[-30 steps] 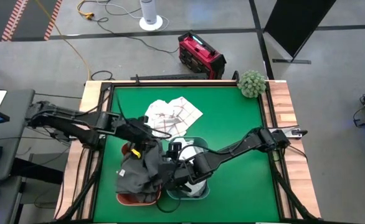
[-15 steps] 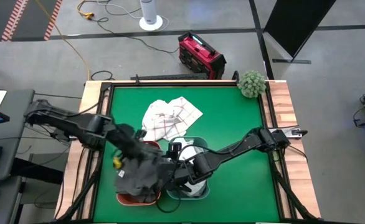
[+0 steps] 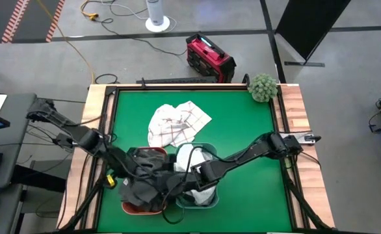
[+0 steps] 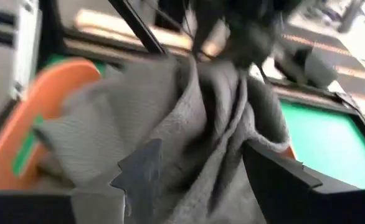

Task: Sort towels by color in basket
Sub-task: Put the black towel into the orange bin

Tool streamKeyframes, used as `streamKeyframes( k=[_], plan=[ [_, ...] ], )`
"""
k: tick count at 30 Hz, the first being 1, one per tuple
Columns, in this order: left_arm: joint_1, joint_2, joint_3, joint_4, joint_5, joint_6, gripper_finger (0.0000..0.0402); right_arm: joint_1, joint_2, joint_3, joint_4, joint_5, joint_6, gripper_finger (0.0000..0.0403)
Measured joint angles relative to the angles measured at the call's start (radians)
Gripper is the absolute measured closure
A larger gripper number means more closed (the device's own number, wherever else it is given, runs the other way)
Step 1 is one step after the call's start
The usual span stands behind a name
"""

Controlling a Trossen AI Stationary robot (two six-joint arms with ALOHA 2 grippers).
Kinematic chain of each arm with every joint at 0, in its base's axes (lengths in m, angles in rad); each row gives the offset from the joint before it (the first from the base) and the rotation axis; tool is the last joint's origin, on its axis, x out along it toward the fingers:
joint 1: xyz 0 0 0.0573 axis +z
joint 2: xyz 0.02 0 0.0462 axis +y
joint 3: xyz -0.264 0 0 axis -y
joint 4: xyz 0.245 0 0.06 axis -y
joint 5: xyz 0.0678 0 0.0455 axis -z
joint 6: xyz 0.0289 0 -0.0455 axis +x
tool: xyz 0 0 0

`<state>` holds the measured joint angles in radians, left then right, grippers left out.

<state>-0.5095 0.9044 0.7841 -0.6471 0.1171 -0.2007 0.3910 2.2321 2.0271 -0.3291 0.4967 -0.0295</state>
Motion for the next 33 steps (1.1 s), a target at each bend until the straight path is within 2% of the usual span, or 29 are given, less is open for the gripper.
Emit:
streamKeyframes(
  k=[4,12,16,21,25,33],
  plan=[
    [-0.026,0.003,-0.08,0.008,-0.076,-0.066,0.0399,-0.009,0.001,-0.032,0.094,-0.028,-0.037,0.0148],
    [-0.03,0.003,-0.175,0.143,-0.085,-0.125,0.0399,-0.046,0.032,-0.082,0.323,-0.193,-0.026,0.0148],
    [-0.03,0.003,-0.183,0.184,-0.045,-0.166,0.0399,-0.062,0.072,-0.082,0.339,-0.203,-0.015,0.0148],
    [-0.03,0.003,-0.183,0.207,-0.048,-0.212,0.0394,-0.076,0.094,-0.081,0.305,-0.22,0.057,0.0148],
    [-0.029,0.003,-0.175,0.193,-0.051,-0.223,0.0358,-0.091,0.095,-0.081,0.217,-0.224,0.102,0.0148],
    [-0.03,0.003,-0.047,0.052,-0.009,-0.197,0.0242,-0.093,0.095,-0.081,0.167,-0.223,0.102,0.0148]
  ],
)
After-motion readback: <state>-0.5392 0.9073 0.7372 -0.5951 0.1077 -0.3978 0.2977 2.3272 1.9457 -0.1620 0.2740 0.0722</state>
